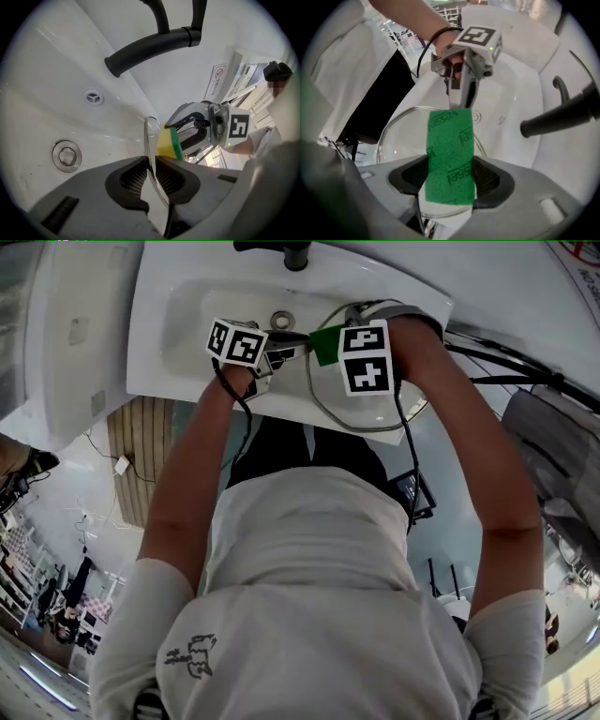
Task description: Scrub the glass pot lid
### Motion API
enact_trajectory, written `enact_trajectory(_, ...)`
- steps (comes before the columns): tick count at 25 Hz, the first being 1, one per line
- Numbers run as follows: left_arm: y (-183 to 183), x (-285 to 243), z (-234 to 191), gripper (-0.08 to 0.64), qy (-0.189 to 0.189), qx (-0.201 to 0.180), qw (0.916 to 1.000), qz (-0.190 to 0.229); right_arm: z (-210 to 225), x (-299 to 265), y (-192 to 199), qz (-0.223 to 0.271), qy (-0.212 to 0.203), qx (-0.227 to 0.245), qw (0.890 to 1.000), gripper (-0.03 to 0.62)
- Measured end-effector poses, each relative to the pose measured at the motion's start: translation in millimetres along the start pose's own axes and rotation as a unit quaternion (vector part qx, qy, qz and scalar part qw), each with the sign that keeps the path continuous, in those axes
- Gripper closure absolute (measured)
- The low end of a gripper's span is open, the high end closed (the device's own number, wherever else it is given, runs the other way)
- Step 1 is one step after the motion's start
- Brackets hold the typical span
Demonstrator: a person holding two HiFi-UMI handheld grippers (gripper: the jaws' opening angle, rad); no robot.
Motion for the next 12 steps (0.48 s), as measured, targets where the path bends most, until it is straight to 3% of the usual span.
enact_trajectory(8,4,-2,5,0.502,0.017,0.021,0.9996,0.005,-25,6,-25,0.013,0.003,0.046,0.999,0.307)
enact_trajectory(12,2,-5,5,0.503,0.012,0.018,0.9998,0.001,-48,2,-47,0.009,0.011,0.102,0.995,0.307)
Point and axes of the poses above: the fingertips, and each gripper's own axes: x backward along the fingers, z to its right, y out of its underside, the point moved 1 cm from there along x, backward along the fingers, and after that the axes turned 12 degrees about y, right-handed, at the moved point
